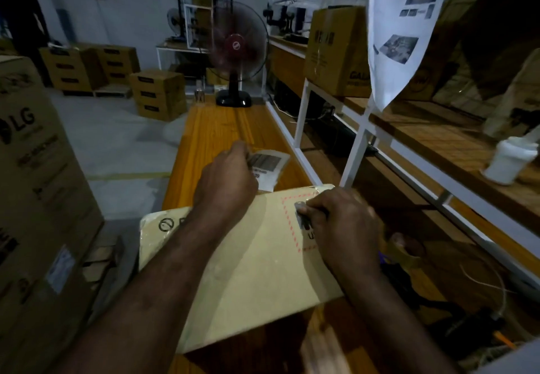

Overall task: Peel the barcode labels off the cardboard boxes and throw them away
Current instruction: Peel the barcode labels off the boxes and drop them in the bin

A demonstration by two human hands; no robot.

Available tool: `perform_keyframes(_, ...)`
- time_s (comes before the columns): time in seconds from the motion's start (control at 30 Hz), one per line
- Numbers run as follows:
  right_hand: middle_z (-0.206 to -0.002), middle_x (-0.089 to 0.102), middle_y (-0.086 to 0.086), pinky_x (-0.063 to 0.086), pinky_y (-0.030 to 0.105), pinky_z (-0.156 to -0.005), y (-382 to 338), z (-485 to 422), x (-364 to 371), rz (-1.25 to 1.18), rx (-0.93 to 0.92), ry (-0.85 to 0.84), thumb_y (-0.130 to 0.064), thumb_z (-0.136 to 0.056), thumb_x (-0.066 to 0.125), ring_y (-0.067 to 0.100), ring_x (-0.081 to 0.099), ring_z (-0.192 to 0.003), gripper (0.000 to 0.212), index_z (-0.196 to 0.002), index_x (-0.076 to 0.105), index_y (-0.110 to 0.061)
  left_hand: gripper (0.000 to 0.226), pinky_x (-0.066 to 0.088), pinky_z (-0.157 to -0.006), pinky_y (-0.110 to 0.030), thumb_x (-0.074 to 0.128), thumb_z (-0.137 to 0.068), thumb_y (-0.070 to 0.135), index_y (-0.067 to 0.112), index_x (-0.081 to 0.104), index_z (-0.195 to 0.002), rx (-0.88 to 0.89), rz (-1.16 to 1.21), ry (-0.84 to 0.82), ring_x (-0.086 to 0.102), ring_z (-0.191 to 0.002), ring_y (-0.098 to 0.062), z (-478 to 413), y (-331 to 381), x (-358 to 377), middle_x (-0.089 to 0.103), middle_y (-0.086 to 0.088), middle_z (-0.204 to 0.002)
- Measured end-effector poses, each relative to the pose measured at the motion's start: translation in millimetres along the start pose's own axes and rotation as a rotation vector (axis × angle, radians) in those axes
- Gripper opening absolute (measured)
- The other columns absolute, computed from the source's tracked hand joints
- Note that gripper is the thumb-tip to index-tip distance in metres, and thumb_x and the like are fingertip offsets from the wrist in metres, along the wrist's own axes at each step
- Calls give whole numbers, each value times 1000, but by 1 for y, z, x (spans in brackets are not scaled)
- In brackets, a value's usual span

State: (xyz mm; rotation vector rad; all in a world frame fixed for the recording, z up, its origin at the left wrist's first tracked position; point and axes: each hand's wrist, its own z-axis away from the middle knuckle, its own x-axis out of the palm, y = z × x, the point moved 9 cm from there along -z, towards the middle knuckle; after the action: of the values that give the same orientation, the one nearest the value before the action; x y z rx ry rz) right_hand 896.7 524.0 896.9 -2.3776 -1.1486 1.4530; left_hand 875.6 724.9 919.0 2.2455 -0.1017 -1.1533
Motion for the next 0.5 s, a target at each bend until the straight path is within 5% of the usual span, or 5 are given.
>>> perform_keyframes(0.13, -89, 63, -19, 44, 37, -87, -7, 42, 3, -8, -66, -146, -44, -83, 57, 3, 54, -89, 19, -81, 70, -31, 23, 40, -61, -31, 52, -93, 8, 18, 55, -113, 3, 46, 10, 63, -93, -27, -1, 1, 1, 67, -10, -111)
perform_keyframes(0.27, -80, 58, -20, 42, 13, -76, 37, 18, -21, 24, 84, -68, -33, -85, 70, -2, 56, -82, 11, -78, 63, -36, 25, 51, -62, -33, 53, -93, 9, 19, 54, -116, 13, 86, -11, 63, -89, -24, 1, 3, 4, 68, -9, -110)
perform_keyframes(0.37, -90, 65, -12, 52, 38, -80, 13, 4, -17, 54, 61, 22, -31, -85, 69, 9, 59, -89, 6, -80, 68, -31, 24, 37, -54, -29, 54, -92, 9, 18, 55, -114, 16, 85, -18, 57, -83, -21, 1, 2, 4, 68, -9, -109)
perform_keyframes(0.5, -85, 65, -13, 48, 41, -78, -30, 52, 4, -9, -107, -44, -28, -80, 76, 9, 55, -85, 7, -78, 70, -30, 25, 35, -53, -28, 54, -92, 10, 18, 55, -116, -11, 94, -4, 63, -93, -28, -2, -2, 3, 68, -11, -113)
